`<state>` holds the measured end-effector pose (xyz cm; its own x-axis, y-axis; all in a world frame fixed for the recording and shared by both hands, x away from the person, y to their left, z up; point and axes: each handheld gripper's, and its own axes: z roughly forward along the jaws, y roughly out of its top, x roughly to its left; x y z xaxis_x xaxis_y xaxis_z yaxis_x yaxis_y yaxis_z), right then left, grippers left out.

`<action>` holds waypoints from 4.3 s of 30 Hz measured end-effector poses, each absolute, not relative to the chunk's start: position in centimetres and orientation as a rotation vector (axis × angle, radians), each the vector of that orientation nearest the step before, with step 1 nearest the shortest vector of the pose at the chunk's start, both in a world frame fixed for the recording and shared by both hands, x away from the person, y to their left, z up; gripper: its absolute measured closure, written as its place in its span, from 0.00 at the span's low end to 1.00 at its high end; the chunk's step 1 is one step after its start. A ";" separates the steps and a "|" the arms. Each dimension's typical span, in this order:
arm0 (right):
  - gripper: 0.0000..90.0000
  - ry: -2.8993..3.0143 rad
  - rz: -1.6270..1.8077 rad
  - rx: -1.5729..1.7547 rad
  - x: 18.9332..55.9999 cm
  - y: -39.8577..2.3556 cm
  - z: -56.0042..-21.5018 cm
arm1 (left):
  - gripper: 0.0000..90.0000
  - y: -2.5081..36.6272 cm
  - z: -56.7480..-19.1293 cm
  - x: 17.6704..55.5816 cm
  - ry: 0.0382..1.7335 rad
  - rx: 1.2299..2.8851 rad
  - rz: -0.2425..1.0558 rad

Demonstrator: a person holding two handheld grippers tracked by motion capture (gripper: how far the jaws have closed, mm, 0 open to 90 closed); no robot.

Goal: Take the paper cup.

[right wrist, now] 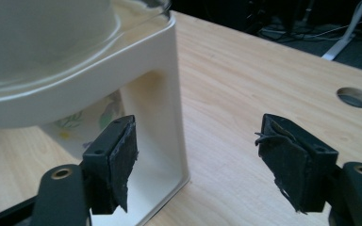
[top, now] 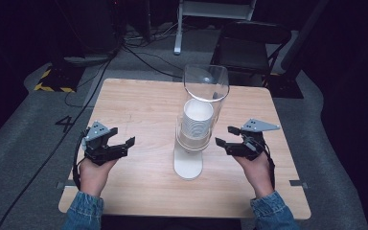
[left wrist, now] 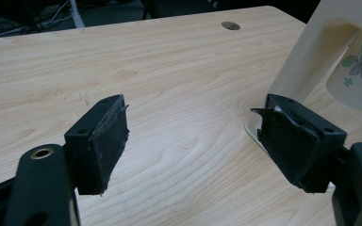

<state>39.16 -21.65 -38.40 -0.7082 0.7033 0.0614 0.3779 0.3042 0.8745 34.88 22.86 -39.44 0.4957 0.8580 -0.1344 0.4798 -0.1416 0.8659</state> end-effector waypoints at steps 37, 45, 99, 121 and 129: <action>0.18 2.378 1.633 0.696 39.2 -15.0 -41.9 | 0.28 22.5 -40.6 35.3 1.149 1.833 0.478; 0.23 2.322 1.687 0.673 39.5 -14.2 -42.3 | 0.28 22.5 -40.9 35.4 1.159 1.838 0.477; 0.36 2.248 1.669 0.631 38.8 -14.3 -43.3 | 0.28 22.5 -41.2 35.3 1.166 1.846 0.464; 0.36 2.359 1.516 0.633 39.0 -14.2 -45.4 | 0.28 22.7 -41.3 35.6 1.166 1.846 0.451; 0.36 2.395 1.466 0.631 38.7 -14.4 -46.0 | 0.28 22.1 -41.5 36.1 1.156 1.857 0.436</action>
